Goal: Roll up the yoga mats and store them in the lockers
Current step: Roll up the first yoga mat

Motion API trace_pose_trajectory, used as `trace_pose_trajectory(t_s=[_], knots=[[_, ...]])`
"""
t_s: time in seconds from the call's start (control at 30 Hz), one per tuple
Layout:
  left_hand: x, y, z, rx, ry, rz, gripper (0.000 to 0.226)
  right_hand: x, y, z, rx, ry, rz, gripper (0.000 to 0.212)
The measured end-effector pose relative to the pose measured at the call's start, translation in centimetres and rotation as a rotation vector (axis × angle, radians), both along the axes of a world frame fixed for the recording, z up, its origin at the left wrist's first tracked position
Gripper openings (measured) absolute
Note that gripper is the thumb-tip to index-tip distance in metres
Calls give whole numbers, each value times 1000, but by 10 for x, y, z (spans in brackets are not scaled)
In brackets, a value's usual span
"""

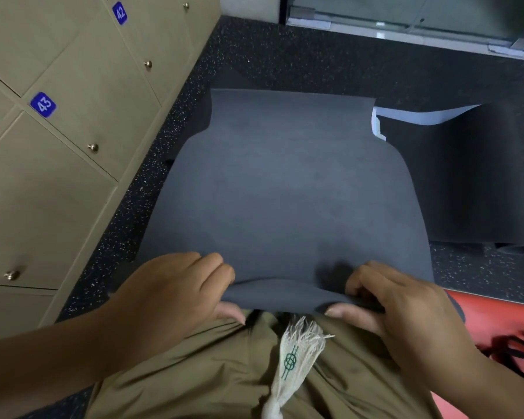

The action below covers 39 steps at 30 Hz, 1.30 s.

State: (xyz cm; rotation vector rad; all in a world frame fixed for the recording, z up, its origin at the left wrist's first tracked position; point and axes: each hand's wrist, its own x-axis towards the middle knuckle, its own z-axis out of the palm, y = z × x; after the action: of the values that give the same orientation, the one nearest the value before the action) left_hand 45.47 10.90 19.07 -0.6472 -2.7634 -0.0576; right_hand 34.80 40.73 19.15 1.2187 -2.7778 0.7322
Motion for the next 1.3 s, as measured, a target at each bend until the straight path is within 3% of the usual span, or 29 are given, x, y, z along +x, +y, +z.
trace_pose_trajectory(t_s=[0.2, 0.33, 0.43, 0.53, 0.6, 0.73, 0.9, 1.1, 1.3], knots=[[-12, -8, 6, 192, -206, 169, 66, -19, -7, 18, 48, -353, -61, 55], [-19, -14, 10, 243, -282, 245, 63, -33, -12, 22, 111, -419, -159, 65], [-23, -18, 9, 206, -285, 281, 70, -37, -17, 24, 173, -381, -193, 70], [-29, -20, 8, 216, -295, 315, 74, -39, -20, 21, 185, -190, -132, 67], [-34, -21, 7, 227, -294, 312, 77, -43, -19, 14, 137, -110, -69, 62], [-41, -25, 9, 227, -264, 307, 76, -57, -20, 3, -9, -211, 46, 53], [-48, -27, 6, 268, -264, 291, 75, -60, -15, -4, -215, -131, 234, 37], [-57, -31, 9, 336, -267, 189, 57, -68, -15, -3, -58, -17, 354, 61], [-53, -34, 3, 180, -78, -4, 49, -70, -21, 5, 45, 78, 301, 50]])
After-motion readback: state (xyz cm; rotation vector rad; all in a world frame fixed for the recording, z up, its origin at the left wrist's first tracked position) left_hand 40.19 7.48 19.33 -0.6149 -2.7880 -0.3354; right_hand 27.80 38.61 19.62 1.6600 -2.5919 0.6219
